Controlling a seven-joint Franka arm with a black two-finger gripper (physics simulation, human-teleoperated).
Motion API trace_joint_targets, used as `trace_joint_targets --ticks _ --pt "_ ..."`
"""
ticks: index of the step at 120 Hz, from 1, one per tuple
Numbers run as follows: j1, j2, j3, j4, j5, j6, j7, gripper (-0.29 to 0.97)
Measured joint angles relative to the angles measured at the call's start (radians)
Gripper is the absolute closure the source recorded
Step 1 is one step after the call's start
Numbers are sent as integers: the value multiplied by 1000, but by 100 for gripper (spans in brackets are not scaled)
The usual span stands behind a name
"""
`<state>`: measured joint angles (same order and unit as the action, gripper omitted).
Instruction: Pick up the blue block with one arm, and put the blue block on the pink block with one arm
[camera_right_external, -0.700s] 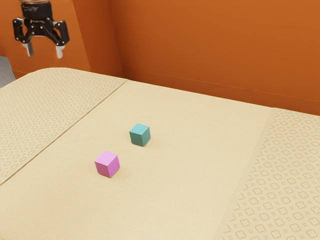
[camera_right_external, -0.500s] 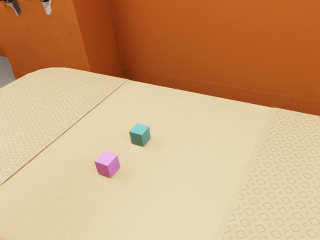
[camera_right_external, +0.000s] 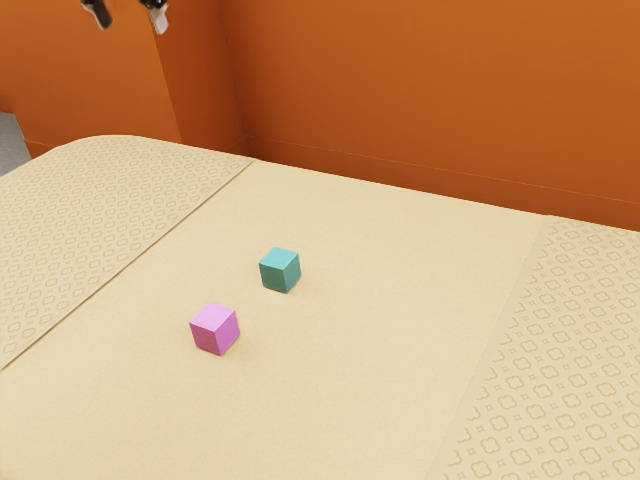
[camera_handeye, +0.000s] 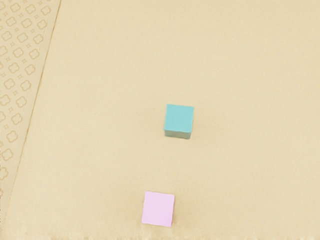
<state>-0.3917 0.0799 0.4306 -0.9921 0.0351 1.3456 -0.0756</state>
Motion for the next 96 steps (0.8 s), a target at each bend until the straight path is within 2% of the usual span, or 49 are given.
trace_joint_targets --ticks 3,6,10,14,23,34,39,48,63,76,96 --pt "136 -1 -121 -13 -3 1 1 2" --pt "235 -2 -205 -25 -5 1 3 2" --pt "314 -6 -271 -49 -6 1 4 2" --pt "351 -17 -302 -103 -7 1 5 2" --pt "352 -34 -282 -283 -19 18 4 2" --pt "319 -68 -224 -648 -43 175 -7 2" --pt "305 -70 -198 -769 -51 248 -12 2" --pt "312 23 -179 -871 -57 395 -16 2" --pt "246 159 -173 -844 -63 603 -10 2" --pt "258 300 -174 -673 -56 677 41 2" --pt "273 430 -193 -552 -86 740 136 2"
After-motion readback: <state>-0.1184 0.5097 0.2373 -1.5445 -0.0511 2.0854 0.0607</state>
